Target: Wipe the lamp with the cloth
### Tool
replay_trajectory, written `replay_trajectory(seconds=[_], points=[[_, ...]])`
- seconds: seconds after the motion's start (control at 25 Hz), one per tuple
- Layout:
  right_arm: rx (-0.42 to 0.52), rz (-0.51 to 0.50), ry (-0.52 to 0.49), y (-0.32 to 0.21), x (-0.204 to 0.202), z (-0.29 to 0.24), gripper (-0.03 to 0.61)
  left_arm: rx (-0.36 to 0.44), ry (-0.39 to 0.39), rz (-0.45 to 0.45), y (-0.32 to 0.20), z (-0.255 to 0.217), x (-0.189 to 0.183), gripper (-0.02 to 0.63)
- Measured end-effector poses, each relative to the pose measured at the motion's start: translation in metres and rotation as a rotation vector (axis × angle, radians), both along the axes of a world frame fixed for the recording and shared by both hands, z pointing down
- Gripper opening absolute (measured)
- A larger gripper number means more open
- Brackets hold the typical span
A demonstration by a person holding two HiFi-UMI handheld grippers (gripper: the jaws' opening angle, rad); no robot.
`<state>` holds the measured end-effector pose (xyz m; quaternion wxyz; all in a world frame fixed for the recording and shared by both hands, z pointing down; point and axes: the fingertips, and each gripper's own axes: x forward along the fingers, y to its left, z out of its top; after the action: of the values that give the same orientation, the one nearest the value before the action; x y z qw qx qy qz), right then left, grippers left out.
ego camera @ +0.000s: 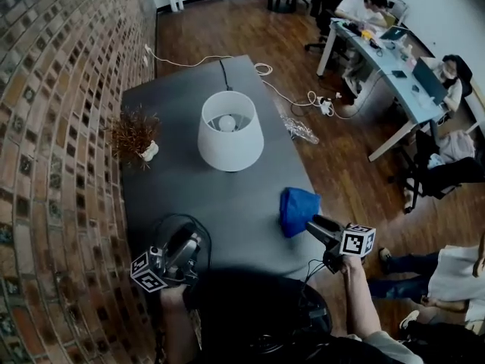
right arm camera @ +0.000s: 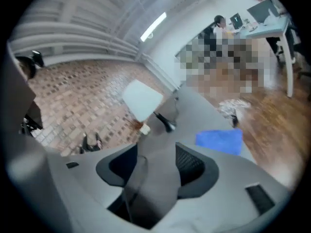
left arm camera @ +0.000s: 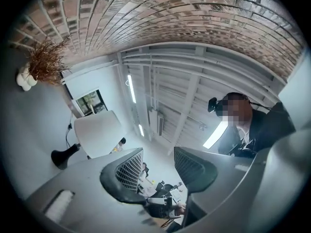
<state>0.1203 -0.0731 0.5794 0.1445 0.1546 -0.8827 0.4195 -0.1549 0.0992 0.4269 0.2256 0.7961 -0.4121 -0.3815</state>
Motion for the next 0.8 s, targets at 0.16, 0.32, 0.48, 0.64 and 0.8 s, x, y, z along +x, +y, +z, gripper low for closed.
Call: replay_trajectory(seconds=[0.16,0.32,0.48,0.64,0.8], points=[[0.162,-0.009,-0.264,0.006,-0.051,-0.091,0.208,0.049,-0.005,0.008,0.001,-0.018,0.002,0.187],[0.241,-0.052,-0.294,0.016,-0.073,-0.122,0.192,0.052,-0.039,0.011,0.002,-0.025,0.008,0.187],[0.276,-0.074,-0.301,0.017,-0.081,-0.133,0.192,0.044,-0.035,0.003,0.003,-0.023,0.005,0.187],[0.282,-0.081,-0.298,0.018,-0.083,-0.133,0.192,0.035,-0.038,0.003,0.002,-0.021,0.005,0.187],[0.286,-0.089,-0.291,0.019,-0.085,-0.130,0.192,0.035,-0.045,0.010,-0.001,-0.021,0.007,0.187]])
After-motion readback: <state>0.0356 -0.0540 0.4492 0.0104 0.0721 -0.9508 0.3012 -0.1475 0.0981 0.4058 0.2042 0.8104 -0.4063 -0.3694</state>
